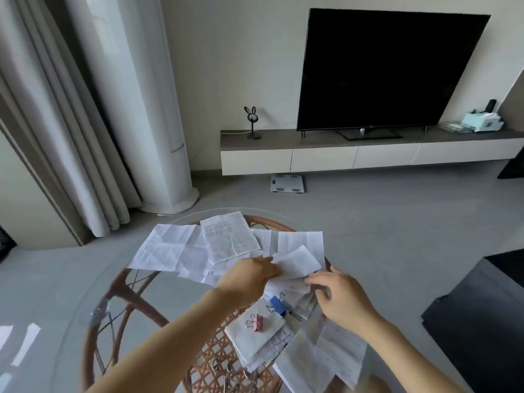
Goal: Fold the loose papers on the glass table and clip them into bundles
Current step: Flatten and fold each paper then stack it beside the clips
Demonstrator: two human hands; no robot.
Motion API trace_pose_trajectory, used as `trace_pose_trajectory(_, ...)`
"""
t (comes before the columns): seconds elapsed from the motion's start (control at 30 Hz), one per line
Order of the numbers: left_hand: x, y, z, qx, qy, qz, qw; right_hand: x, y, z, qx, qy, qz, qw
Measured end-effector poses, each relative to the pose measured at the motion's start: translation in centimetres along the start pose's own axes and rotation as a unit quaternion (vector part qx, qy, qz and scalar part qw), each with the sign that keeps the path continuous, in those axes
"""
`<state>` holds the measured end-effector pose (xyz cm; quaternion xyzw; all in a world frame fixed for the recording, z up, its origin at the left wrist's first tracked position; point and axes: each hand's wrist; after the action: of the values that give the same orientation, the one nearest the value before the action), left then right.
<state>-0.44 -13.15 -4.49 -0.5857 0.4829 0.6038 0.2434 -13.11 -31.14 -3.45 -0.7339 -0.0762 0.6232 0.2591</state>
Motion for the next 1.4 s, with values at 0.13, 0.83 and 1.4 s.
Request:
trace_pose_trajectory(0.13, 1.5, -0.6, 0.9, 0.005, -0.040, 0.050, 0.998, -0.2, 0.5, -1.0, 0.045, 0.170, -0.029, 0.984)
trace_pose_trajectory(0.83, 3.0, -3.5, 0.3, 0.112, -0.013, 0.040, 0.993, 2.9, 0.0, -5.9, -0.050, -0.302, 0.251, 0.918)
trace_pose_trajectory(1.4, -0.6, -9.0, -0.8, -0.149, -0.085, -0.171, 0.970, 1.3, -1.2, -7.4, -0.081, -0.230, 0.240, 0.940)
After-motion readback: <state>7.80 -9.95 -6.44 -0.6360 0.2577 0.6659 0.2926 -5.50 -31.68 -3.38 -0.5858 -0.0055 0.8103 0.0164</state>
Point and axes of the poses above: each hand's wrist, its own z-axis away from the middle knuckle, its own x-axis out of the palm, y = z × x, and after that the axes turned 7 degrees about x, right-handed
